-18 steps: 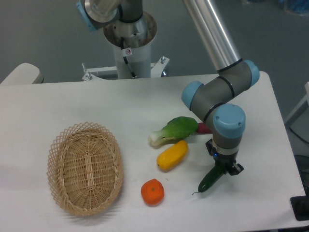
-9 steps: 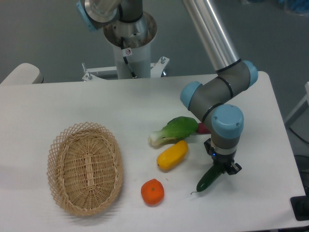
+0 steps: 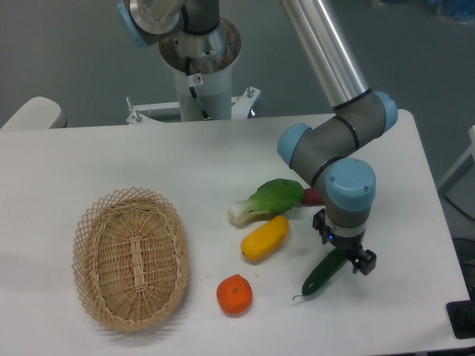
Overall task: Place the cucumber on the table
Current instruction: 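Open the gripper to release the cucumber onto the table, then raise the open gripper up away from the cucumber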
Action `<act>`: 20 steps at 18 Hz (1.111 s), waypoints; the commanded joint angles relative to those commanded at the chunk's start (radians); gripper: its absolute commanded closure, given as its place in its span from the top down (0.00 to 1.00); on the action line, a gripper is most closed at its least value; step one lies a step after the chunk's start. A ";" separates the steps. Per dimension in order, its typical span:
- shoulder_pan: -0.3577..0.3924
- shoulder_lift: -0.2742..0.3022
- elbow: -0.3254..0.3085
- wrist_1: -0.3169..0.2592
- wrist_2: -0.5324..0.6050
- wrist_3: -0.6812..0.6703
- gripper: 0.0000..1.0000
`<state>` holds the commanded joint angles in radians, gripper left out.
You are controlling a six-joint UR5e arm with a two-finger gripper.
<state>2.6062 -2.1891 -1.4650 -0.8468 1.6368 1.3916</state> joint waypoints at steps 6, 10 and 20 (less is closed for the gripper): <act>-0.054 0.073 0.009 -0.003 -0.003 -0.016 1.00; -0.054 0.129 0.034 -0.020 -0.006 0.001 1.00; 0.070 0.172 0.078 -0.147 -0.055 0.331 1.00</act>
<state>2.6766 -2.0172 -1.3867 -0.9939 1.5817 1.7226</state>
